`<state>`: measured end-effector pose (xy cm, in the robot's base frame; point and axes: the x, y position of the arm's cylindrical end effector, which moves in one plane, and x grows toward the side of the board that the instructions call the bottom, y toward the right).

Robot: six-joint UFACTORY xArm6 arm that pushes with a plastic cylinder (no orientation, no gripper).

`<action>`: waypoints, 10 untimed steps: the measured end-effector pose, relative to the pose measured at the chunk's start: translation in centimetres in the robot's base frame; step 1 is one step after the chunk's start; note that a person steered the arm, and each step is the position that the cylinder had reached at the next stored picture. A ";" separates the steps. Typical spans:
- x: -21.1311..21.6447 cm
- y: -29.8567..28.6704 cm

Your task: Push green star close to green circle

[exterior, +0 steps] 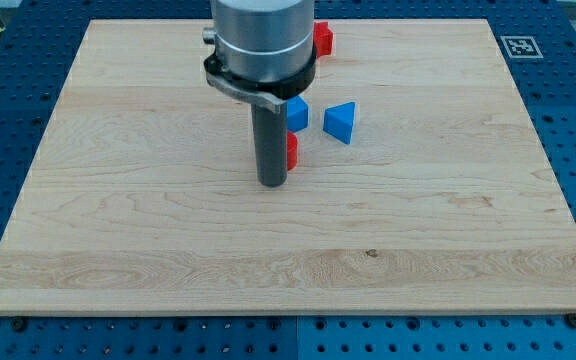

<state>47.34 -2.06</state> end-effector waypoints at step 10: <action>-0.4 10.7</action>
<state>46.97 8.66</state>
